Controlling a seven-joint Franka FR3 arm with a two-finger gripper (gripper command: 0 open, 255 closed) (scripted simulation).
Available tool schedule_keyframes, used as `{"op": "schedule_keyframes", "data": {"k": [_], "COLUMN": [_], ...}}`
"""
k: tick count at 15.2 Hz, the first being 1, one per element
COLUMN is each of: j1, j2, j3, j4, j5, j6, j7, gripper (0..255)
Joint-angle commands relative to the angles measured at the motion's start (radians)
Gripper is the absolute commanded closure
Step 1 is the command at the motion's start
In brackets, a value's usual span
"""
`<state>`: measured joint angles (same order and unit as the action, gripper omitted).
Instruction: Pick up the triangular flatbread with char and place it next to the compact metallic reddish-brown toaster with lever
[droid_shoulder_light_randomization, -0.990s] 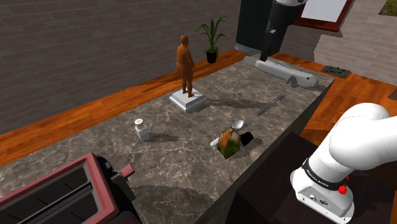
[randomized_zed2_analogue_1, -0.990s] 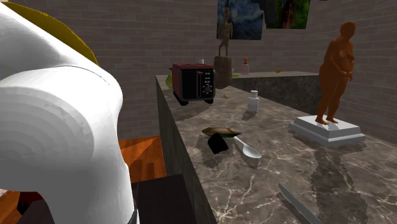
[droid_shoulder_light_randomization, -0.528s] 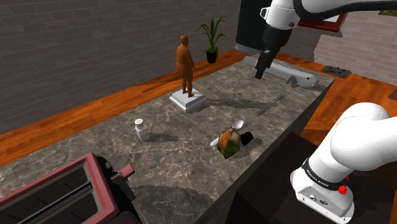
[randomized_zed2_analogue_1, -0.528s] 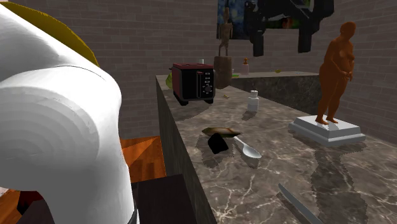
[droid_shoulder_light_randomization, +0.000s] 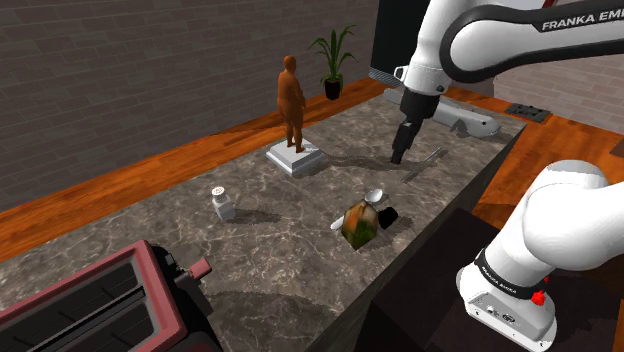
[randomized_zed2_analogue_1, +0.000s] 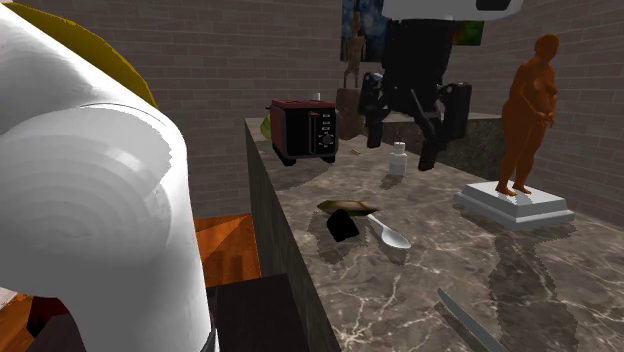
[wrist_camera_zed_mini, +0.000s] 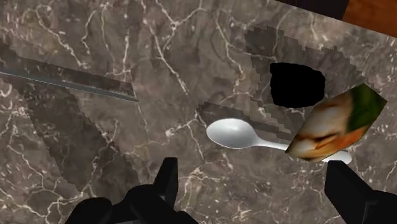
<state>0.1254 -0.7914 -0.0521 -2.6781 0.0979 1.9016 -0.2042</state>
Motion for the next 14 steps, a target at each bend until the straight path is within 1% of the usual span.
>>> {"op": "schedule_keyframes", "data": {"k": [1,5,8,9,14], "j1": [0.024,0.079,0.133,0.139,0.167], "j2": [0.005,0.043,0.085,0.090,0.136], "j3": [-0.011,-0.037,-0.058,-0.059,-0.050], "j4": [-0.060,-0.150,-0.210,-0.215,-0.257], "j5": [0.042,0.130,0.208,0.216,0.251], "j6": [0.044,0.131,0.202,0.209,0.299], "j7": [-0.017,-0.062,-0.104,-0.109,-0.122], "gripper": [0,0,0,0,0]}}
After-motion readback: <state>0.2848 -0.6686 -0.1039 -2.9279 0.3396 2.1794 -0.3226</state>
